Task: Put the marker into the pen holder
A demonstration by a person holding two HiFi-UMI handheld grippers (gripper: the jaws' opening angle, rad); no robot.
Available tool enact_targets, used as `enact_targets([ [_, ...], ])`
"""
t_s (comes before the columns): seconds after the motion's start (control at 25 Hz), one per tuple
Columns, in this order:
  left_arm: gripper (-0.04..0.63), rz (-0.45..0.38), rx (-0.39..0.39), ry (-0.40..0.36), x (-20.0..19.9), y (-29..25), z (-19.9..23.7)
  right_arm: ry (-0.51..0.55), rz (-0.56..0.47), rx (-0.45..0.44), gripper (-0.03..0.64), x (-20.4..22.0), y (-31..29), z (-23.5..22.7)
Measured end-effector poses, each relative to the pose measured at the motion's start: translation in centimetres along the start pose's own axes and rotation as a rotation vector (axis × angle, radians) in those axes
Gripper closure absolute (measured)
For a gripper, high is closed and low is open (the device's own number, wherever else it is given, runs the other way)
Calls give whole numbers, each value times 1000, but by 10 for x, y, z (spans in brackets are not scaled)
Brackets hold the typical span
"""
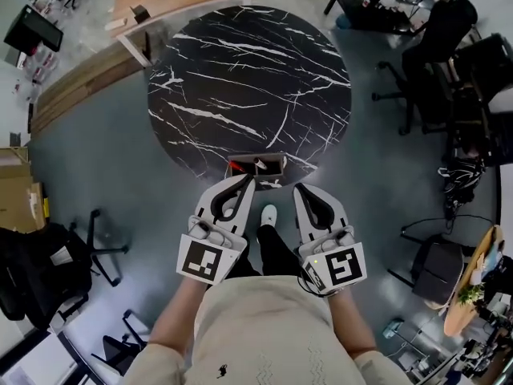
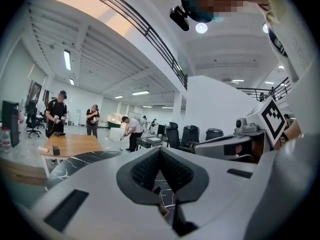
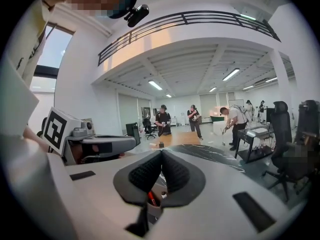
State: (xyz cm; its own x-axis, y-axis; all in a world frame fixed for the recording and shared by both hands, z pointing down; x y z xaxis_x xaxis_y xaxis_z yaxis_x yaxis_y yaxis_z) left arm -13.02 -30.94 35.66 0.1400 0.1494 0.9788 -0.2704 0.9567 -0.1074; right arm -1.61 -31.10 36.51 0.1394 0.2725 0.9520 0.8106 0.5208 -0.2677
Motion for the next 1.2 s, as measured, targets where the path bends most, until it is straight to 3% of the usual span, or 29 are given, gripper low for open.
enact_targets([
  [0.28, 588, 8, -8, -18, -5, 22, -7, -38, -36, 0, 601, -10, 13, 12],
  [0.84, 588, 55, -72, -27, 11, 50, 19, -25, 19, -91, 601, -2, -5, 41],
  [1.0, 588, 30, -103, 13, 8, 54, 26, -27, 17, -119, 601, -5, -14, 50],
  [1.2, 588, 25, -102, 7, 9, 58, 35, -19, 17, -131, 600, -6, -23, 60],
])
Point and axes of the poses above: the fingertips, and each gripper's own axes: y backward along the fingers, z to its left, x out of its underside, the point moved 3 cm from there along y, backward along the fingers, and after that the axes turned 10 degrees about -x, right-handed, at the moved point
